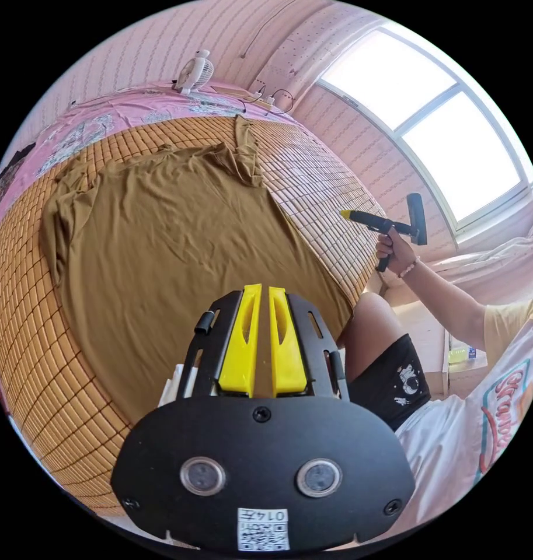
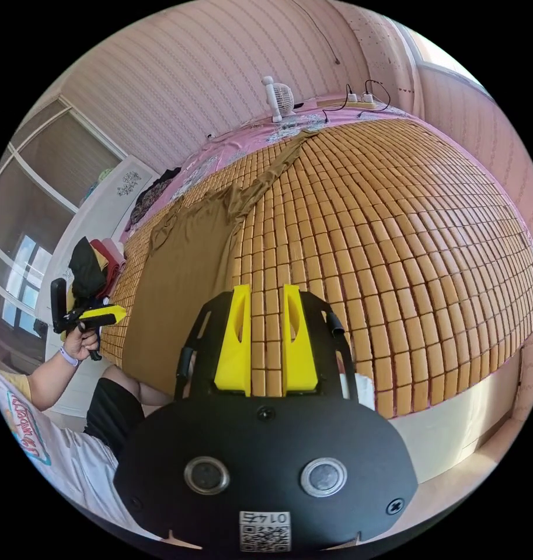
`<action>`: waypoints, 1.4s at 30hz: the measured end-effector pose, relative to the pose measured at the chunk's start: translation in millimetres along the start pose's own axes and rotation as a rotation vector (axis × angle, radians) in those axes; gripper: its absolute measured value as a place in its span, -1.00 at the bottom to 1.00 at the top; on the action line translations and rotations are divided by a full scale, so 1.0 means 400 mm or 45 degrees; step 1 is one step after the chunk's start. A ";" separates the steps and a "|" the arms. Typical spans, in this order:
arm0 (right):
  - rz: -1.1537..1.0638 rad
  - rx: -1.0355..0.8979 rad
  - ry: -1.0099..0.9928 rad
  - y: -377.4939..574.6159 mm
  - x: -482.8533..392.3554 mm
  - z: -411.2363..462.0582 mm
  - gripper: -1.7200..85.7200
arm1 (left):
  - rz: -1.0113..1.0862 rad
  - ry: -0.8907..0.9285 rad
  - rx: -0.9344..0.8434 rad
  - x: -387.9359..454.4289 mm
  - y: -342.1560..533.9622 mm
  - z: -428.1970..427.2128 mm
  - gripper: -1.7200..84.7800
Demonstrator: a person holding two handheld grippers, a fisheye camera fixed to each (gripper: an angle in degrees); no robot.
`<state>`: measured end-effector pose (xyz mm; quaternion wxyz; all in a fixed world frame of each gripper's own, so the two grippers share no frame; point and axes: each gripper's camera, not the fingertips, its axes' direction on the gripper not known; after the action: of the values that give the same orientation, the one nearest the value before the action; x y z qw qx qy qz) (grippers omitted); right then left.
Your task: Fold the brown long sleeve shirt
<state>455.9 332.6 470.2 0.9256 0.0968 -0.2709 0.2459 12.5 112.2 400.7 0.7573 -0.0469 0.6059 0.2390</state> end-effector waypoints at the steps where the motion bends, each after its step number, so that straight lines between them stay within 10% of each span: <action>1: 0.018 0.020 -0.019 -0.044 0.017 0.022 -0.77 | 0.006 0.006 -0.010 -0.022 -0.033 0.030 -0.94; 28: 0.284 -0.098 0.050 -0.694 0.203 0.209 -0.74 | -0.134 -0.106 0.011 -0.342 -0.607 0.504 -0.70; 42: 0.181 0.056 -0.094 -0.619 0.247 0.092 -0.94 | -0.078 -0.201 -0.026 -0.415 -0.592 0.709 -0.90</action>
<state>637.3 147.8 544.0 0.8928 0.1068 -0.3056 0.3133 340.5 -44.7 579.3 0.8092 -0.0541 0.5401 0.2251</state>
